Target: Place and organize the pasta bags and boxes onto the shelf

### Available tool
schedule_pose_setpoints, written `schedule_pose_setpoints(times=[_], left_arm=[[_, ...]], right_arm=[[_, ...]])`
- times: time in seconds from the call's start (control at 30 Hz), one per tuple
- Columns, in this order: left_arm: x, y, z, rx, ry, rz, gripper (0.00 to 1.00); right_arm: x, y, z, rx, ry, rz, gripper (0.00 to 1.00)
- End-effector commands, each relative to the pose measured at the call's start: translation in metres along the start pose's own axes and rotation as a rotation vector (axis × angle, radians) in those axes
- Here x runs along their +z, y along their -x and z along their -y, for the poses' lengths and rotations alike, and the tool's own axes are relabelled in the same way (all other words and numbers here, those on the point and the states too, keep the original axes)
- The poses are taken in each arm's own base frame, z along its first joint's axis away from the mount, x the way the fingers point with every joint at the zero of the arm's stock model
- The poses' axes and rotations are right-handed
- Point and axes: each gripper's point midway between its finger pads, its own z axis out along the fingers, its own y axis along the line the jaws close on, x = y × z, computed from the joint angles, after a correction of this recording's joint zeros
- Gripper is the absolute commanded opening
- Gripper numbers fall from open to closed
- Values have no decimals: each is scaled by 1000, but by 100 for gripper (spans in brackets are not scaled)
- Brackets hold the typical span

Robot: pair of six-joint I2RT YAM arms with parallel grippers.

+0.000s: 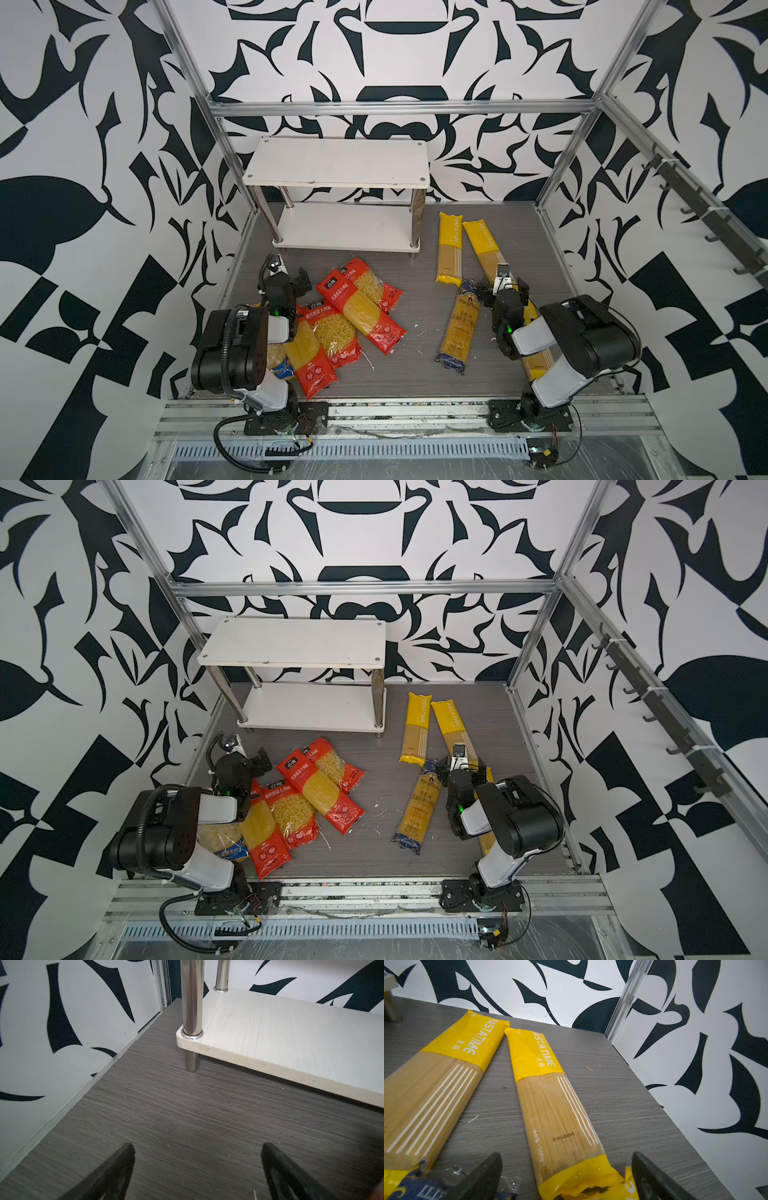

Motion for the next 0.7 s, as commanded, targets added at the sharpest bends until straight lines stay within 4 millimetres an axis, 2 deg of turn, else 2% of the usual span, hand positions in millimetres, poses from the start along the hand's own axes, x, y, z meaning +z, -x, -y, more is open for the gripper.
schedule_pose_setpoints(times=[0.0,0.67], left_arm=[[1,7,3,-5,-13,16,99],[1,7,2,-6,-12,17,99]], right_arm=[[1,19,2,38,-12,55,100],[7,18,1,38,-11,26,100]])
